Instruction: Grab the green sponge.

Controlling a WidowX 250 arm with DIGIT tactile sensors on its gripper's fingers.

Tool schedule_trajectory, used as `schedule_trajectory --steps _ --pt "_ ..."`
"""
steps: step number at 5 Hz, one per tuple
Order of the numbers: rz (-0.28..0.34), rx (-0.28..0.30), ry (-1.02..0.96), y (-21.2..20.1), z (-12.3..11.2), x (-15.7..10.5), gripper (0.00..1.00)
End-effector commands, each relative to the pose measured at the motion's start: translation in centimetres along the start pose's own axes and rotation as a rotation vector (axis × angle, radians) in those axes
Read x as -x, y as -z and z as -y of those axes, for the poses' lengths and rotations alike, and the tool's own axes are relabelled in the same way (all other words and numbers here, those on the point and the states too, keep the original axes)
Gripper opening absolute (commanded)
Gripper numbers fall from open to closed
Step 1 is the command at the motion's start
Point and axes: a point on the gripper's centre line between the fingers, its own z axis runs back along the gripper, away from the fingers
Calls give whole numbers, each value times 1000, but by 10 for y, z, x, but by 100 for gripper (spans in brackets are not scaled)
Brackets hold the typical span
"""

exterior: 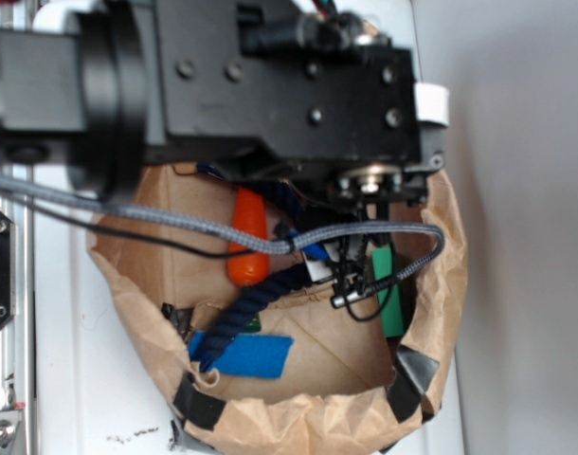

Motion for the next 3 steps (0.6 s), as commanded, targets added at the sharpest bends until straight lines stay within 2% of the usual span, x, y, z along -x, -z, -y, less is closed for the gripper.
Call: schedule_trajectory --steps 1,3 --pt "30 57 -332 23 -21 -7 100" --pt "25 42 -389 29 -27 -12 100"
